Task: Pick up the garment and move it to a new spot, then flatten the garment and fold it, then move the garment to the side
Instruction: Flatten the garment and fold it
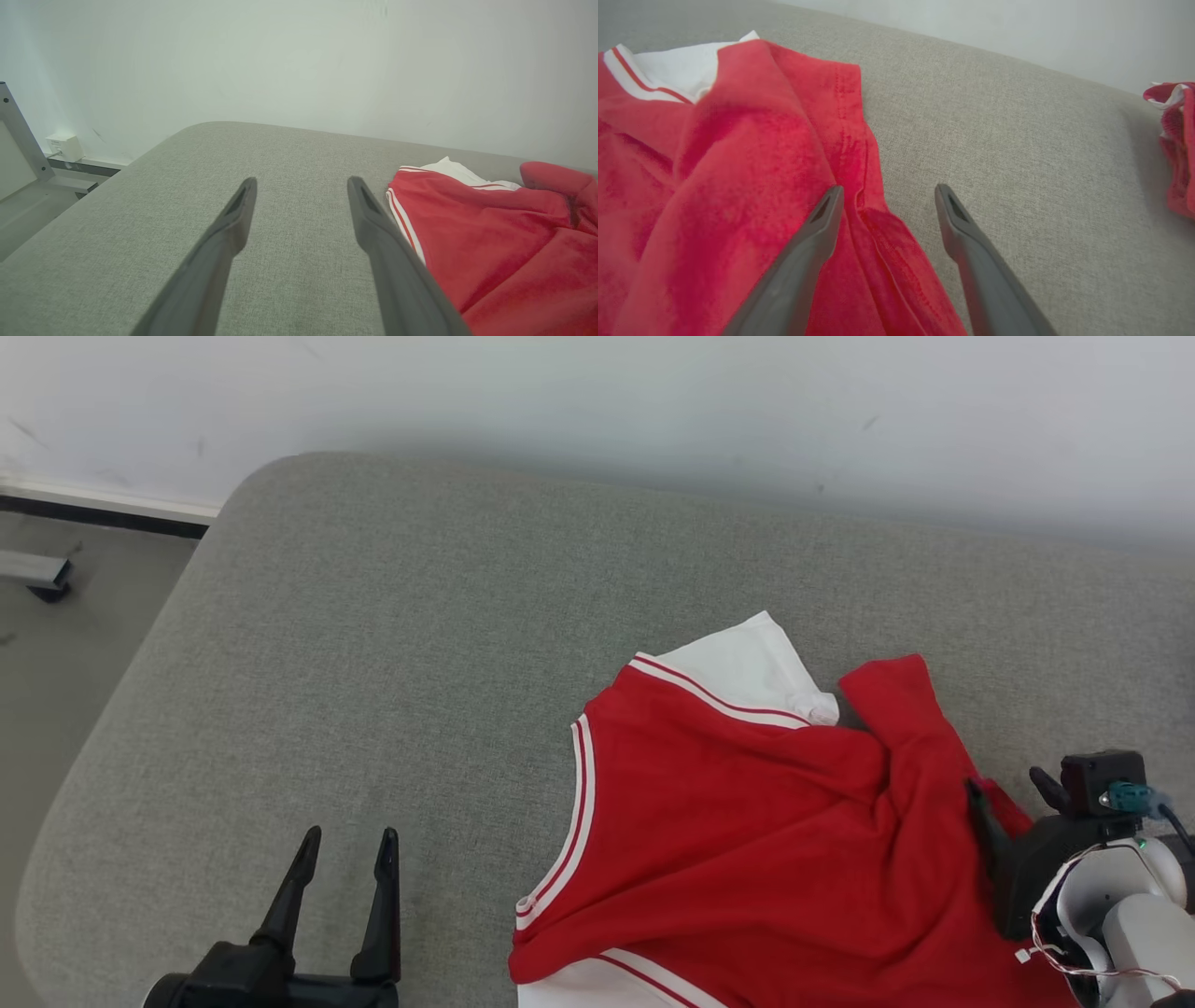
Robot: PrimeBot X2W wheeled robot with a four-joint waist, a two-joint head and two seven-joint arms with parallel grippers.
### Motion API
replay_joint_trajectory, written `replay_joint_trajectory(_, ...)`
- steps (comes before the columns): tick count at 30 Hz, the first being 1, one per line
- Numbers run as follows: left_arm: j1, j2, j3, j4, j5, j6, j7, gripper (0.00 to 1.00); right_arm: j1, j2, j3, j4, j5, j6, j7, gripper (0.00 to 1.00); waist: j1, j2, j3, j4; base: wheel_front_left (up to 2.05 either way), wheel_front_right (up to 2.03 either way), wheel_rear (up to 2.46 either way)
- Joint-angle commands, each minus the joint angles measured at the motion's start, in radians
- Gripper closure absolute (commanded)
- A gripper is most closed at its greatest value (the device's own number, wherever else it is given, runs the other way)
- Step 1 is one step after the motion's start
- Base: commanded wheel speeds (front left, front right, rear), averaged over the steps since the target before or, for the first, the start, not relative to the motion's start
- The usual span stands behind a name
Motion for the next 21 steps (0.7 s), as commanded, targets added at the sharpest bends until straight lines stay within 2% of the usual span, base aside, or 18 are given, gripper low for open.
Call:
replay_joint_trajectory(1,-0.011,-0.003,0.005,0.002,-0.004,0.001,-0.003,0.00,-0.011,-0.012,0.018,0.021,0.007,-0.003,0.009,0.00,-0.0001,-0.0001,0.011,0.008,0.00,0.00,0.00)
replay_joint_trajectory(6,-0.012,-0.005,0.008,0.003,0.000,0.001,-0.003,0.00,-0.030,-0.021,0.072,0.083,0.027,-0.003,0.054,0.00,-0.0001,-0.0001,0.016,0.003,0.00,0.00,0.00)
replay_joint_trajectory(7,-0.012,-0.006,0.007,0.003,0.002,0.001,-0.003,0.00,-0.032,-0.020,0.086,0.095,0.037,-0.003,0.071,0.12,-0.0001,-0.0001,0.015,0.003,0.00,0.00,0.00)
replay_joint_trajectory(8,-0.013,-0.006,0.006,0.004,0.002,0.001,-0.003,0.00,-0.037,-0.022,0.098,0.102,0.044,-0.003,0.076,0.59,-0.0001,-0.0001,0.015,0.002,0.00,0.00,0.00)
replay_joint_trajectory(9,-0.015,-0.006,0.005,0.004,0.002,0.000,-0.003,0.00,-0.041,-0.024,0.107,0.106,0.053,-0.003,0.075,1.00,-0.0001,-0.0001,0.015,0.001,0.00,0.00,0.00)
replay_joint_trajectory(16,-0.014,0.000,-0.001,0.010,-0.002,0.000,-0.003,0.00,-0.094,-0.044,0.148,0.078,0.093,-0.003,-0.023,1.00,-0.0001,-0.0001,0.003,-0.009,0.00,0.00,0.00)
replay_joint_trajectory(21,-0.008,0.002,-0.003,0.009,0.000,0.000,-0.003,0.00,-0.147,-0.049,0.126,0.047,0.114,-0.003,-0.092,1.00,-0.0001,-0.0001,-0.002,-0.013,0.00,0.00,0.00)
